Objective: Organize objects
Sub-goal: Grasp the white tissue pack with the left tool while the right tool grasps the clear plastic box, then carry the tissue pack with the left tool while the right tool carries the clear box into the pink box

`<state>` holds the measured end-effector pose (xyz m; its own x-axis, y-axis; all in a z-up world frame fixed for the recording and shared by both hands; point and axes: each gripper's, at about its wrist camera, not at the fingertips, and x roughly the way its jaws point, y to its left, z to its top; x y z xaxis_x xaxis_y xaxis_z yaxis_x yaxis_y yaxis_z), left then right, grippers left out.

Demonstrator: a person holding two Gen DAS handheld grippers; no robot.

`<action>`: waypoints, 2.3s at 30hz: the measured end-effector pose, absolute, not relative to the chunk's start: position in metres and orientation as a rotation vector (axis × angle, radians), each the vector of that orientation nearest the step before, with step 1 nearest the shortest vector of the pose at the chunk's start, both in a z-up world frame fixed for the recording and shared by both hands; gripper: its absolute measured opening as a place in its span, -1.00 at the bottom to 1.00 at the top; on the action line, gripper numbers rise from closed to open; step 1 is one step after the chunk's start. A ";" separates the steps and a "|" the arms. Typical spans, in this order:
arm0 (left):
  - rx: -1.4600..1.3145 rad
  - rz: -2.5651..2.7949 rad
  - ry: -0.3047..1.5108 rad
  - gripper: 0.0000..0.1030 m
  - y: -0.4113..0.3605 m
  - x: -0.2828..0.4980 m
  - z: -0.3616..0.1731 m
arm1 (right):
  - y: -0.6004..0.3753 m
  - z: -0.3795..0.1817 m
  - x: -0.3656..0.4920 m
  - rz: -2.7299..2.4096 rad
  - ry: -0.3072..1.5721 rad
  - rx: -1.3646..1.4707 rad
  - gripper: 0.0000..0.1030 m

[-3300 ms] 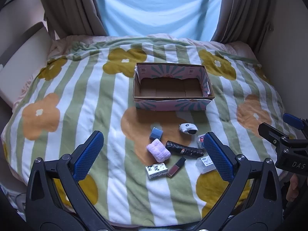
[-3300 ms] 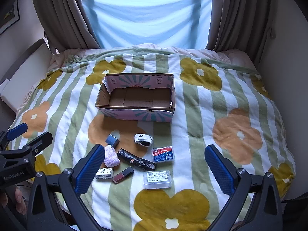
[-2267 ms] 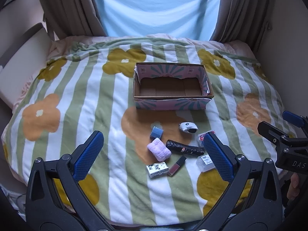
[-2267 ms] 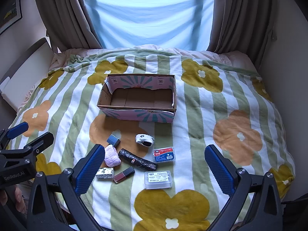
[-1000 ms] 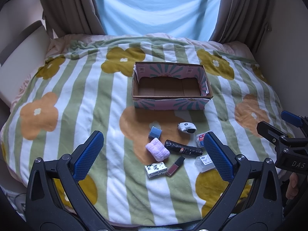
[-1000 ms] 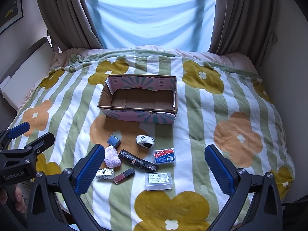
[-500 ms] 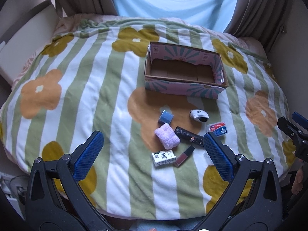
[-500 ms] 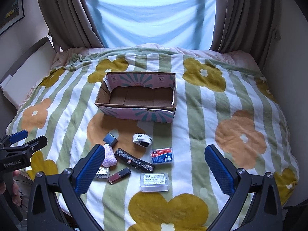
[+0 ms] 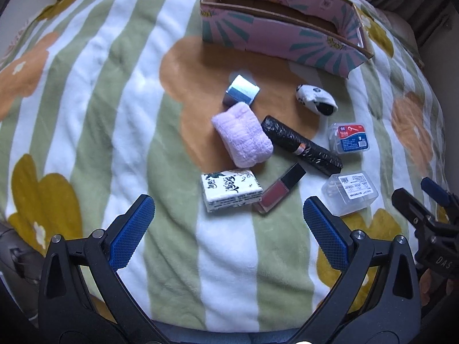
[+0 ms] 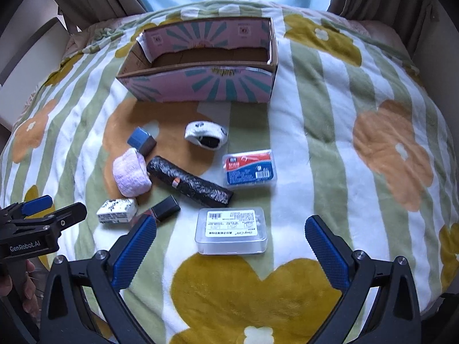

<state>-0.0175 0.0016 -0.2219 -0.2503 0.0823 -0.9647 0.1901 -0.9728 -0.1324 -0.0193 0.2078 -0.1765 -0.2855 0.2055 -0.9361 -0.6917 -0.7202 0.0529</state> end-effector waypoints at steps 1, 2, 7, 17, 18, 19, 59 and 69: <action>1.890 -2.395 0.346 1.00 0.005 -0.019 -0.231 | 0.208 -0.187 -0.020 2.035 0.624 -1.405 0.99; 1.895 -2.387 0.348 1.00 0.007 -0.022 -0.240 | 0.207 -0.196 -0.020 2.029 0.627 -1.416 0.99; 1.921 -2.329 0.389 1.00 0.009 -0.034 -0.279 | 0.207 -0.240 -0.019 2.001 0.637 -1.454 0.99; 1.957 -2.240 0.428 0.64 -0.001 -0.043 -0.314 | 0.215 -0.270 -0.025 1.980 0.667 -1.481 0.99; 1.961 -2.241 0.426 0.56 -0.001 -0.044 -0.316 | 0.215 -0.271 -0.025 1.980 0.667 -1.487 0.94; 1.960 -2.247 0.430 0.47 -0.001 -0.044 -0.316 | 0.215 -0.273 -0.026 1.975 0.664 -1.504 0.81; 1.558 -2.699 0.283 0.19 -0.024 -0.040 -0.039 | 0.216 -0.017 -0.046 2.346 0.339 -1.303 0.67; 1.539 -2.755 0.299 0.19 -0.022 -0.051 -0.013 | 0.216 0.006 -0.049 2.357 0.347 -1.245 0.67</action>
